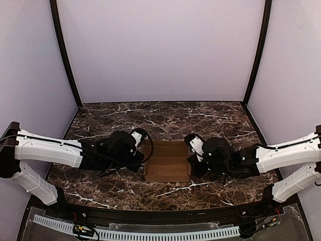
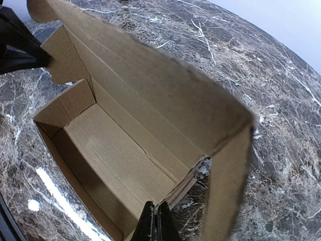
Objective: Fold the paper box
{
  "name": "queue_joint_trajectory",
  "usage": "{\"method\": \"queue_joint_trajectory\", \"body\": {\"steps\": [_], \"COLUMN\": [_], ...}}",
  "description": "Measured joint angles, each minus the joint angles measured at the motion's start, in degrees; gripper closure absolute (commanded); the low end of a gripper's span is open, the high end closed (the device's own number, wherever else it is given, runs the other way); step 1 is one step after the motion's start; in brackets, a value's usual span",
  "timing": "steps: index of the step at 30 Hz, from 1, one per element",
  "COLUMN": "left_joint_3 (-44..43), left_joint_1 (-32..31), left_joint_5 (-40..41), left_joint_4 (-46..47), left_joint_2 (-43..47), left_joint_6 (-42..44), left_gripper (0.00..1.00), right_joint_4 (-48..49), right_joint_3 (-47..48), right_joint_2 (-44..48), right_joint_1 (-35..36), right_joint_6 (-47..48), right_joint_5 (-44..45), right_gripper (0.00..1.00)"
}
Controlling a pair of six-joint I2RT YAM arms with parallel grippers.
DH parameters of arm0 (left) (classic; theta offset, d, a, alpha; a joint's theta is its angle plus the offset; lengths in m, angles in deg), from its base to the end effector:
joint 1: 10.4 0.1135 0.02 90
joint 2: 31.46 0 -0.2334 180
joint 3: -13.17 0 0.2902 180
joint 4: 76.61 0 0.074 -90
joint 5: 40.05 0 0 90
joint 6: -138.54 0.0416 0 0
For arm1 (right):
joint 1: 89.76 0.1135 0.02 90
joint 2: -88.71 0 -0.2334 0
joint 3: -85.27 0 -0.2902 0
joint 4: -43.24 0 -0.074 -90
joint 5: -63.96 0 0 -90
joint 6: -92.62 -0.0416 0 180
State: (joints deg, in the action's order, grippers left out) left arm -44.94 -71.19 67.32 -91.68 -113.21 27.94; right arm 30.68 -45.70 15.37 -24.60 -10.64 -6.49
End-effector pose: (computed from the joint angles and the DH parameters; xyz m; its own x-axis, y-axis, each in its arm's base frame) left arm 0.1773 -0.2916 0.1570 -0.5388 0.2755 -0.7961 0.5660 0.8184 -0.0998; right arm 0.1421 0.2738 0.1497 -0.4157 -0.3835 -0.8247 -0.6651 0.7467 -0.0119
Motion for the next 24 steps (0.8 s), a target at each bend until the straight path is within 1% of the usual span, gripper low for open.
{"method": "queue_joint_trajectory", "body": {"steps": [7, 14, 24], "left_joint_3": [-0.3, -0.1, 3.8], "left_joint_1": [-2.7, -5.7, -9.1], "left_joint_5": [3.5, 6.7, 10.6], "left_joint_4": [-0.1, 0.3, 6.7], "left_joint_2": [-0.8, -1.6, -2.2], "left_joint_6": [-5.6, -8.0, -12.4], "left_gripper": [0.99, 0.99, 0.99], "right_joint_4": [2.5, 3.5, 6.1], "right_joint_3": [1.2, 0.3, -3.2], "right_joint_2": [-4.2, -5.5, -5.5], "right_joint_1": [4.0, 6.7, 10.4], "right_joint_6": [-6.6, -11.2, -17.4], "right_joint_5": [7.8, 12.8, 17.2], "right_gripper": [1.00, 1.00, 1.00]}}
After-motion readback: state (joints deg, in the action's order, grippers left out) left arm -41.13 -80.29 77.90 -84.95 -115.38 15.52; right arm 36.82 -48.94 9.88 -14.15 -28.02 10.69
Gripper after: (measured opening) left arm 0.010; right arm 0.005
